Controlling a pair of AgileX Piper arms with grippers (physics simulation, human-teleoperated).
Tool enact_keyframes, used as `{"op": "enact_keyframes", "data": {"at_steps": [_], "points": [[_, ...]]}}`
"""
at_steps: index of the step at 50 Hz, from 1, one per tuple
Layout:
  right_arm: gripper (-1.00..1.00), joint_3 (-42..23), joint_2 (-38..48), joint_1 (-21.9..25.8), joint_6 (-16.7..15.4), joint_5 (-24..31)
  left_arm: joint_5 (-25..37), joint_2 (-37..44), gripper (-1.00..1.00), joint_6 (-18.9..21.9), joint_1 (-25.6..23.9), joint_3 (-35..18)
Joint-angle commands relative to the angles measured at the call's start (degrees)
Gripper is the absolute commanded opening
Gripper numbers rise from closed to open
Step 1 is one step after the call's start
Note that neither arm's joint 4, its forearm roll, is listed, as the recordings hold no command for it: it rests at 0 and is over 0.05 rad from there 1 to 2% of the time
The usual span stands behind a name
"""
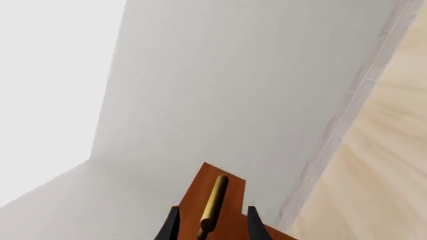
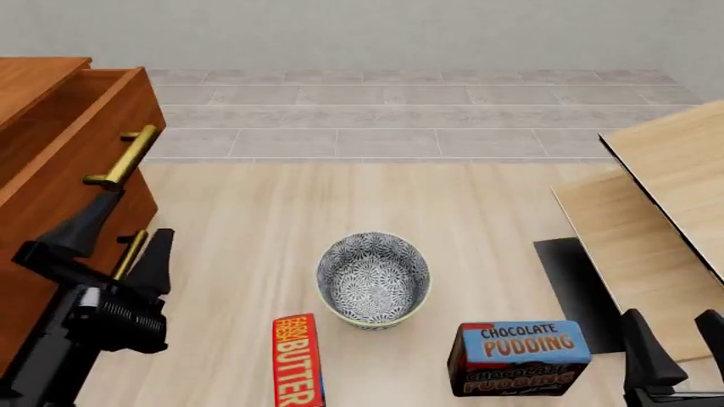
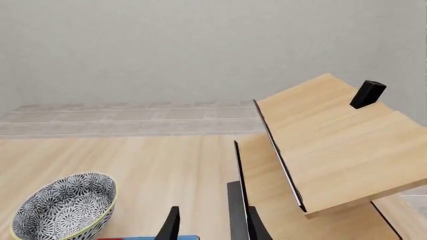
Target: Close the top drawer of the cabinet.
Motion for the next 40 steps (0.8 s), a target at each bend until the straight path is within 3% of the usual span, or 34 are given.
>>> {"op": "enact_keyframes", "data": {"at_steps": [1,31,40], "points": [[1.00,0.0,0.0,-0.1,-0.1,0.1,-1.3,4.7,1.00,4.5,1.8,-2.8],[1.00,0.0,0.0,-0.7,0.1,0.0,-1.3,12.7,1.00,11.1,5.4,-8.6],[1.00,0.0,0.0,-0.7,0.0,0.2,-1.3,13.9,1.00,11.0,6.5,-9.7]]}}
